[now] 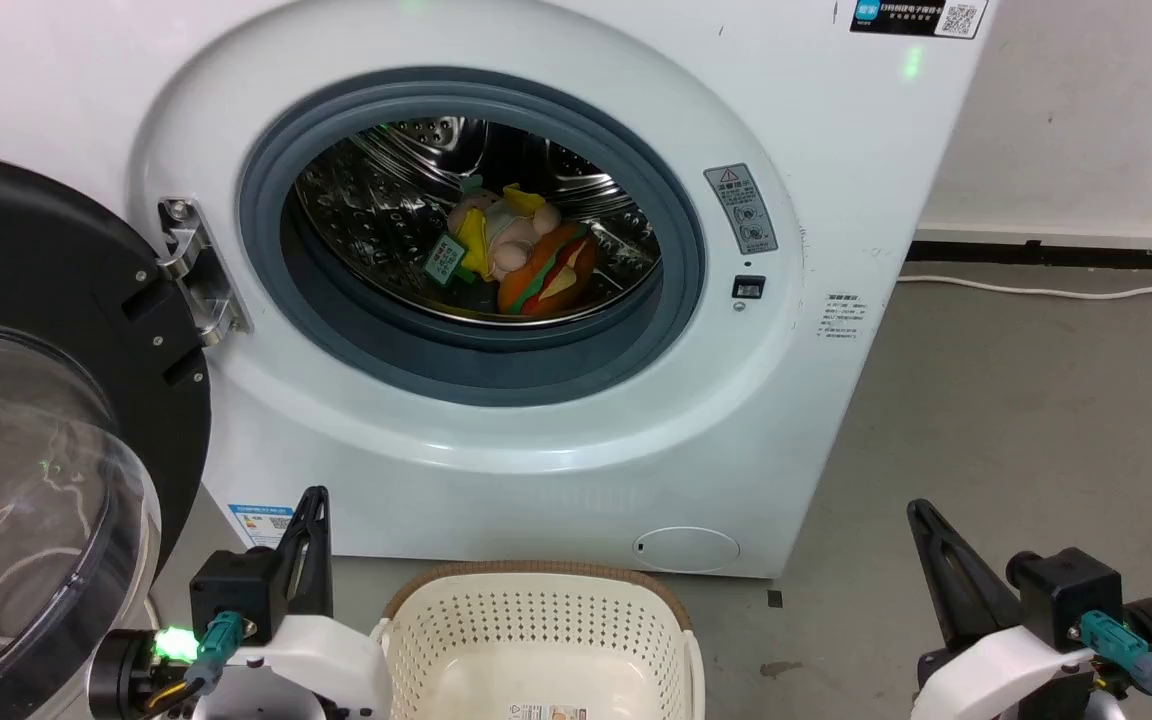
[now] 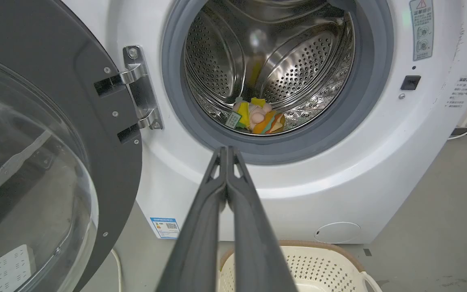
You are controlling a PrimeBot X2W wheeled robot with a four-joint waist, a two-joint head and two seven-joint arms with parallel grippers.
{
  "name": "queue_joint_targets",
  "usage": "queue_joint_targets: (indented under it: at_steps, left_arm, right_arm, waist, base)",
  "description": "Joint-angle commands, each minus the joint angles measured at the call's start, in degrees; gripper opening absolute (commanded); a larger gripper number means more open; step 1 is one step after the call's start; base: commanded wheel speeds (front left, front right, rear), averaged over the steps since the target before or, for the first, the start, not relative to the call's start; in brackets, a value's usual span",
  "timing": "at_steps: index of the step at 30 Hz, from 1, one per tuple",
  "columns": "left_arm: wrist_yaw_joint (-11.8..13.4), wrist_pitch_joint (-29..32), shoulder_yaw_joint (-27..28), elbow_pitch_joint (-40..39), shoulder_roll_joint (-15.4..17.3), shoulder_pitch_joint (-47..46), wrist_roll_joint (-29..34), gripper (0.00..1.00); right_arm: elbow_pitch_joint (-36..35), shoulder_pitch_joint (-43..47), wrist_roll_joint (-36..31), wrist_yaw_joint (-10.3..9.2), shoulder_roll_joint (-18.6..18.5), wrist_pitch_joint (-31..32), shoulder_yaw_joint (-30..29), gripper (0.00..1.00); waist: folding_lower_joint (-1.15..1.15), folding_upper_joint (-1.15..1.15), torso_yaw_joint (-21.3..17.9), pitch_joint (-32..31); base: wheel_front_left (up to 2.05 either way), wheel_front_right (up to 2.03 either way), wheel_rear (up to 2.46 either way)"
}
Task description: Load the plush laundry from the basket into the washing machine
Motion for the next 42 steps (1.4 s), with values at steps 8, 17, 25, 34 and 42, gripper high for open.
queue_joint_targets:
  at_steps: [8, 17, 25, 34, 42]
  left_arm:
    - [-0.32, 0.02, 0.02, -0.24, 0.0, 0.89, 0.14, 0.0]
    - [-0.32, 0.02, 0.02, -0.24, 0.0, 0.89, 0.14, 0.0]
    - [-0.32, 0.02, 0.02, -0.24, 0.0, 0.89, 0.14, 0.0]
    - [-0.32, 0.02, 0.02, -0.24, 0.0, 0.89, 0.14, 0.0]
    - [-0.32, 0.02, 0.02, -0.24, 0.0, 0.89, 0.14, 0.0]
  right_arm:
    - [0.15, -0.67, -0.43, -0.05, -0.09, 0.07, -0.04, 0.0]
    - [0.15, -0.67, -0.43, -0.05, -0.09, 0.07, -0.04, 0.0]
    - [0.15, -0.67, -0.43, -0.05, -0.09, 0.07, -0.04, 0.0]
    - [0.15, -0.67, -0.43, -0.05, -0.09, 0.07, -0.04, 0.0]
    - [0.15, -0.67, -0.43, -0.05, -0.09, 0.07, -0.04, 0.0]
  waist:
    - [0.0, 0.0, 0.0, 0.0]
    - [0.0, 0.0, 0.0, 0.0]
    - [0.0, 0.0, 0.0, 0.0]
    - [0.0, 0.0, 0.0, 0.0]
    - [0.0, 0.0, 0.0, 0.0]
  base:
    - [0.0, 0.0, 0.0]
    - [0.0, 0.0, 0.0]
    - [0.0, 0.0, 0.0]
    - [0.0, 0.0, 0.0]
    - [0.0, 0.0, 0.0]
